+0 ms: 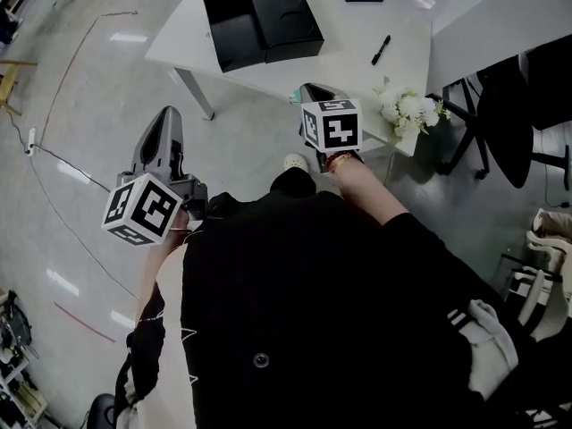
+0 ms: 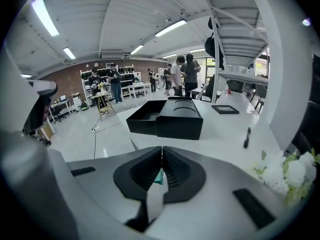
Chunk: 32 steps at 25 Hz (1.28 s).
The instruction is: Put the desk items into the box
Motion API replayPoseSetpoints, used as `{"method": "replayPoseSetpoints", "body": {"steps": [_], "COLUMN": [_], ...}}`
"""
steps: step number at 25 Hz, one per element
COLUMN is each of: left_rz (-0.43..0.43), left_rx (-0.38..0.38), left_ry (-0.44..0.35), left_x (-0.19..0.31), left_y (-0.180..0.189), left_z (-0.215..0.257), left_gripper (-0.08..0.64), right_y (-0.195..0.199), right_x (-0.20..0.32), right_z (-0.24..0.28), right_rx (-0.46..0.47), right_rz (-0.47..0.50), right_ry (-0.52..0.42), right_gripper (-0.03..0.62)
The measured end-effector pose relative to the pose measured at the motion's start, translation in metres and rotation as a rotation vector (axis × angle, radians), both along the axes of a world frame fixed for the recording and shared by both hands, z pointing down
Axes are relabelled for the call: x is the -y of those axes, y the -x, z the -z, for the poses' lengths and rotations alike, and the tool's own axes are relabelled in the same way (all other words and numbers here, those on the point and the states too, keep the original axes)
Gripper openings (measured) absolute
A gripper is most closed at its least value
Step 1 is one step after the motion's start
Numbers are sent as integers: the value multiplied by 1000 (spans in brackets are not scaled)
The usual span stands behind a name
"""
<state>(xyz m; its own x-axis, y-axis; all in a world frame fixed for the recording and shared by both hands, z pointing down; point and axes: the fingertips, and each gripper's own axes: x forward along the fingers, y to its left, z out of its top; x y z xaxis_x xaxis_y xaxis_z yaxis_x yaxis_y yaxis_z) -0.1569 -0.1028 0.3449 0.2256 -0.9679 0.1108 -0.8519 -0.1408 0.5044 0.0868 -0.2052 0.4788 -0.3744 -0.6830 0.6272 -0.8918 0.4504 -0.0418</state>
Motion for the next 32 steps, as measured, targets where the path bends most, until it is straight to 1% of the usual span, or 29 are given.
{"method": "replayPoseSetpoints", "body": {"steps": [7, 16, 24, 32], "left_rz": [33, 79, 95, 88], "left_rx": [0, -4, -23, -43], "left_ry": [-12, -24, -24, 24], "left_x": [-18, -39, -44, -38], "left_y": [19, 49, 59, 53], "left_z": [2, 7, 2, -13], "left_gripper": [11, 11, 11, 11], "right_y": [35, 67, 75, 72], "right_x": [-12, -24, -31, -23], "right_z": [10, 25, 43, 40], "right_rx": [29, 55, 94, 132], "right_rz": [56, 90, 101, 84], "right_ry": [-19, -37, -70, -20], "right_gripper": [11, 11, 9, 11]}}
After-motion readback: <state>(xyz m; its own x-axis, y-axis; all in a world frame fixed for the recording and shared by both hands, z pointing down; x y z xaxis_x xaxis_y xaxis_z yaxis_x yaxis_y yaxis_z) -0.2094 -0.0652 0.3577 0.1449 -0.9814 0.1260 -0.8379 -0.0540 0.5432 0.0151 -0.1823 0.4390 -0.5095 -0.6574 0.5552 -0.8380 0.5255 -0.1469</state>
